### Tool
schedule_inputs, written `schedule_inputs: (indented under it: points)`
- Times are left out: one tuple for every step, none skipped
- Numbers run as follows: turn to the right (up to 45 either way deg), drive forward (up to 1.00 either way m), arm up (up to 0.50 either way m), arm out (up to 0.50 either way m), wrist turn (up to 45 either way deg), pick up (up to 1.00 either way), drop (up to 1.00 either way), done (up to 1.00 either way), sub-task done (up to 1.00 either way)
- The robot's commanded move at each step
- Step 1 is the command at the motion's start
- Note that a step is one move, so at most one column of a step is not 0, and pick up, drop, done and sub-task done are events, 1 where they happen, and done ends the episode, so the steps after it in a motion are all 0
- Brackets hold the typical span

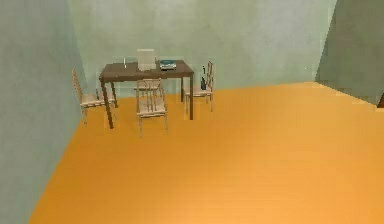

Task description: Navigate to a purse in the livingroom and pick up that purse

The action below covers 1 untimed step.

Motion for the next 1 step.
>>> schedule_inputs:
  points:
    - [3.0, 0.00, 0.00, 0.00, 0.0, 0.00, 0.00, 0.00, 0.00]
